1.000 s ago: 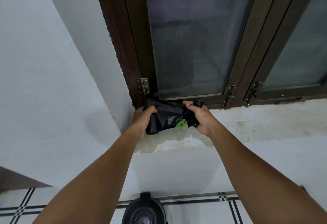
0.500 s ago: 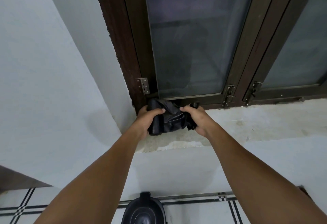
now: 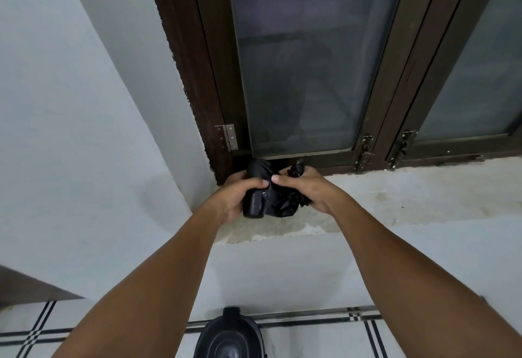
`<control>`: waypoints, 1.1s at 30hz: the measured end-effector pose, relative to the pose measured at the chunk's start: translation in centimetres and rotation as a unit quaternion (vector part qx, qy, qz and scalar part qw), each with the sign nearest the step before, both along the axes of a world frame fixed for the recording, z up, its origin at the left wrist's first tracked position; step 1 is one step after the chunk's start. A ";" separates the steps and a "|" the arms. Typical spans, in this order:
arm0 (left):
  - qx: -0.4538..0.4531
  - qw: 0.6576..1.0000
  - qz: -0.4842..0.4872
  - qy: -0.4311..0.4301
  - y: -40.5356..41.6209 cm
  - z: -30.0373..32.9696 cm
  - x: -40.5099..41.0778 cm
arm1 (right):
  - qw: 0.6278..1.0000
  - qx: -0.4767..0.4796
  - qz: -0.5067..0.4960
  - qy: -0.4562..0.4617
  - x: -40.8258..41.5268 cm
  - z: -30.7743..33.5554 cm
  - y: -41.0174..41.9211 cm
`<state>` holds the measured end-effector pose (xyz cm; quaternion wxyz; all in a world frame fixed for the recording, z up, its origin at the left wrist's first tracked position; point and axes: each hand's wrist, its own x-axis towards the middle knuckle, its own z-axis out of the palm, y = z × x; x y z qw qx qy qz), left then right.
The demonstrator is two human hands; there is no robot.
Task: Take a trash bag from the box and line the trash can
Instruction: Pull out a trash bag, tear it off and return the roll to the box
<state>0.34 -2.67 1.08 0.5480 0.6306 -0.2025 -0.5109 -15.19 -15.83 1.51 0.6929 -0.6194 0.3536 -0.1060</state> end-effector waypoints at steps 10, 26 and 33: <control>-0.006 1.000 -0.014 0.025 0.4 -0.2 0.0 | 0.998 -0.021 -0.061 0.008 1.2 -1.3 0.0; 0.007 0.996 0.084 -0.019 -0.1 -0.5 1.1 | 0.996 0.055 0.076 -0.003 0.3 -0.8 -0.3; 0.031 0.995 0.075 -0.065 -0.2 0.0 0.5 | 0.997 -0.020 0.030 0.075 1.6 -1.6 -0.7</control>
